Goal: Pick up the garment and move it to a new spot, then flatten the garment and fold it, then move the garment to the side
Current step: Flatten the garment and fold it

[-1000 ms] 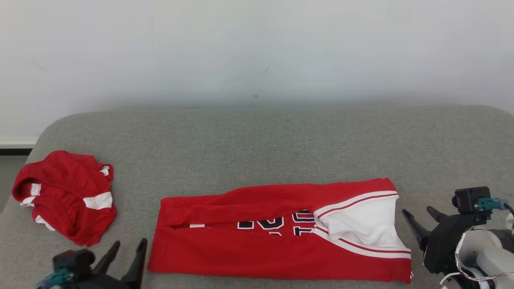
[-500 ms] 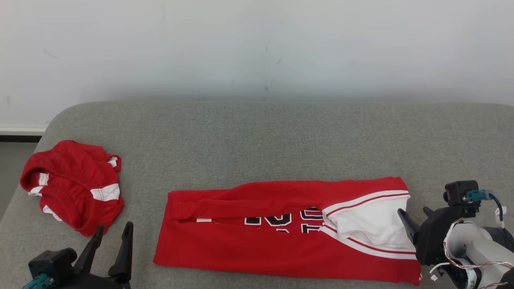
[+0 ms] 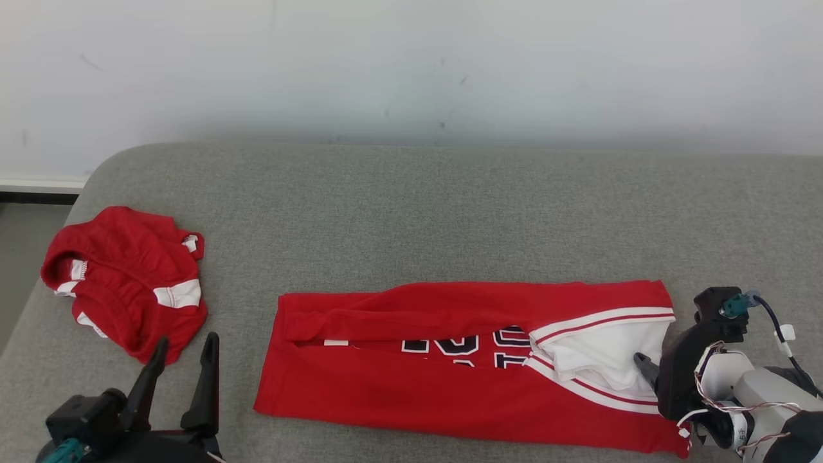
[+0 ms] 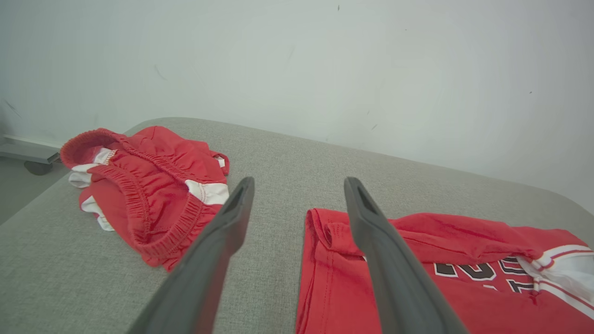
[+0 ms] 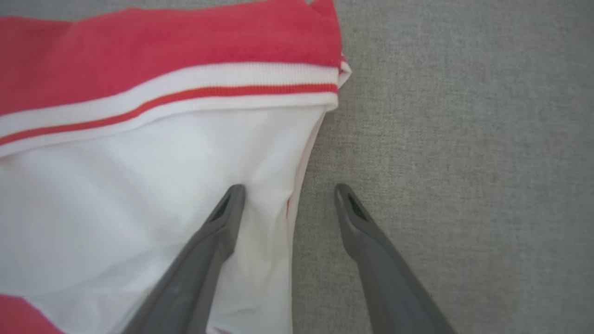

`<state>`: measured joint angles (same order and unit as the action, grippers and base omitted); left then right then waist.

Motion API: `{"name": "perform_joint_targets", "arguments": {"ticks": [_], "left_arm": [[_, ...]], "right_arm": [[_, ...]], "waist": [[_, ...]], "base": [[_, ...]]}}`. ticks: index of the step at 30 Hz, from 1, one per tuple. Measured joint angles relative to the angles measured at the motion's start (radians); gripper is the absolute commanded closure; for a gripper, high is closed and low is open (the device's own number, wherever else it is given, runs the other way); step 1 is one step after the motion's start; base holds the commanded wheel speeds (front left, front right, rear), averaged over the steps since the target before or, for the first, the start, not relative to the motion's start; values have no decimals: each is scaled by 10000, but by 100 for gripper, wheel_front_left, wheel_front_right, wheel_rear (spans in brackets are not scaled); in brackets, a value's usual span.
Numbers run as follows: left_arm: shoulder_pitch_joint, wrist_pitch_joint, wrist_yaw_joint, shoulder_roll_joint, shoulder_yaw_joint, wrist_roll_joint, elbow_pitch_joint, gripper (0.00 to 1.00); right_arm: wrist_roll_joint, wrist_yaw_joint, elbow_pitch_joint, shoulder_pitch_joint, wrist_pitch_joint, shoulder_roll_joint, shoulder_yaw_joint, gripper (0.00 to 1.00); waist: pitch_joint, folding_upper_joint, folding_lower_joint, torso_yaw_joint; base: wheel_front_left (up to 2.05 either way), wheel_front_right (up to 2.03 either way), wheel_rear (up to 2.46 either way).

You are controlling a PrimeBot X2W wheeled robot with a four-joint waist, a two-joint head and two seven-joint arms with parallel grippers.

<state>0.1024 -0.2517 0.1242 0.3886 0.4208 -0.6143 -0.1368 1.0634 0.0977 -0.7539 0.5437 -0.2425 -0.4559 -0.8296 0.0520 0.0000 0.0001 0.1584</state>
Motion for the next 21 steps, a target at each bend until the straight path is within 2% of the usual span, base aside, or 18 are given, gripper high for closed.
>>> {"name": "perform_joint_targets", "arguments": {"ticks": [4, 5, 6, 7, 8, 15, 21], "left_arm": [[-203, 0, 0, -157, -148, 293, 159, 0], [-209, 0, 0, -167, -180, 332, 178, 0], [-209, 0, 0, -192, -219, 387, 205, 0], [-211, 0, 0, -230, -270, 410, 215, 0], [-217, 0, 0, -259, -314, 439, 230, 0], [-550, -2, 0, -395, -569, 612, 341, 0], [-636, -2, 0, -439, -834, 853, 510, 0]], "right_arm": [[0, 0, -307, 292, -727, 69, -253, 0], [0, -8, -393, 355, -876, 67, -305, 15], [0, -15, -466, 404, -1003, 69, -339, 51], [0, -81, -485, 445, -1083, 75, -360, 68], [8, -155, -491, 478, -1126, 96, -355, 100], [153, -470, -639, 615, -1390, 249, -313, 100], [173, -575, -874, 983, -1312, 244, -249, 100]], "waist": [[62, -1, -1, 64], [76, 0, -2, 74], [85, 0, -1, 86], [90, 0, -1, 93], [91, 0, -2, 93], [119, 0, -2, 72], [171, 0, -1, -77]], "base": [[0, 0, 0], [0, 0, 0], [0, 0, 0], [0, 0, 0], [0, 0, 0], [0, 0, 0], [0, 0, 0]]}}
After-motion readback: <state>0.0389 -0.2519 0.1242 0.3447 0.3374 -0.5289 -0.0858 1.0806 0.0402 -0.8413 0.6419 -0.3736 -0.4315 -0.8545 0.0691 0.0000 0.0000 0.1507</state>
